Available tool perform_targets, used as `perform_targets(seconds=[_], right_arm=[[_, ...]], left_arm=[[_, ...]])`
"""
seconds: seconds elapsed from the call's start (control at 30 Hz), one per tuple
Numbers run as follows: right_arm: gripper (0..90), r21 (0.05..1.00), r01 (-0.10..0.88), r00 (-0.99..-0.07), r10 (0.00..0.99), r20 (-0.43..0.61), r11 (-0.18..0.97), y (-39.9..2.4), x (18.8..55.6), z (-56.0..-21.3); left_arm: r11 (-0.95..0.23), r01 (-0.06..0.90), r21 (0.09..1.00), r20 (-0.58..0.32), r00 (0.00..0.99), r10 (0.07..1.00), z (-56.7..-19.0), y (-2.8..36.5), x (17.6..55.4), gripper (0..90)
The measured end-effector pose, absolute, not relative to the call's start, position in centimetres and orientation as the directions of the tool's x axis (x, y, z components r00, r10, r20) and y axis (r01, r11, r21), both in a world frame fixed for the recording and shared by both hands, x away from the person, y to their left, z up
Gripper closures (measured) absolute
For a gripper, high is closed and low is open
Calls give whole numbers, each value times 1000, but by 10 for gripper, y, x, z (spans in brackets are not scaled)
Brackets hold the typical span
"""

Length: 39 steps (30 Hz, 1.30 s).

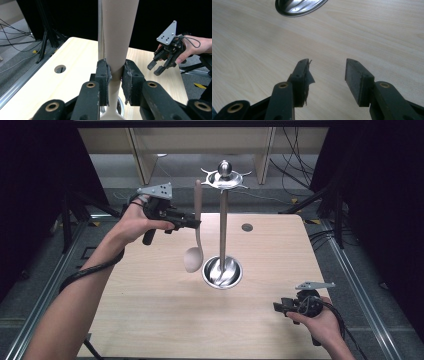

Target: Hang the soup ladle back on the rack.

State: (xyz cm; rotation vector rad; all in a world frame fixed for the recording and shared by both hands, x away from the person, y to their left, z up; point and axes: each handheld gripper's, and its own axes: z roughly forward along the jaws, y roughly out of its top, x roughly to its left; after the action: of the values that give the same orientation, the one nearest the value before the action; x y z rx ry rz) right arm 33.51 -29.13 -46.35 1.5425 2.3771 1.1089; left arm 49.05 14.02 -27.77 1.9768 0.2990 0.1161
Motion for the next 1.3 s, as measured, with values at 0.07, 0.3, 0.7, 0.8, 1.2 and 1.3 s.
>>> perform_targets(seconds=[0.07, 0.3, 0.7, 0.8, 1.2, 1.3], right_arm=[[548, 617, 758, -478, 824, 302, 214, -291, 335, -464], [549, 621, 751, -486, 826, 285, 227, -292, 335, -463], [549, 616, 758, -479, 824, 301, 215, -291, 335, -464], [549, 615, 756, -482, 827, 290, 225, -292, 335, -463], [548, 614, 757, -481, 826, 293, 223, -291, 335, -463], [548, 621, 753, -483, 824, 295, 219, -291, 335, -464]], left_arm=[[-398, 157, 904, -52, 963, 263, -276, 140, 491, 751], [-410, 159, 898, -53, 964, 259, -274, 135, 491, 751], [-422, 162, 892, -55, 965, 255, -275, 129, 494, 751], [-428, 167, 888, -55, 964, 261, -274, 128, 493, 751], [-423, 181, 888, -67, 961, 269, -274, 127, 493, 749], [-409, 195, 891, -83, 958, 274, -275, 126, 493, 747]])
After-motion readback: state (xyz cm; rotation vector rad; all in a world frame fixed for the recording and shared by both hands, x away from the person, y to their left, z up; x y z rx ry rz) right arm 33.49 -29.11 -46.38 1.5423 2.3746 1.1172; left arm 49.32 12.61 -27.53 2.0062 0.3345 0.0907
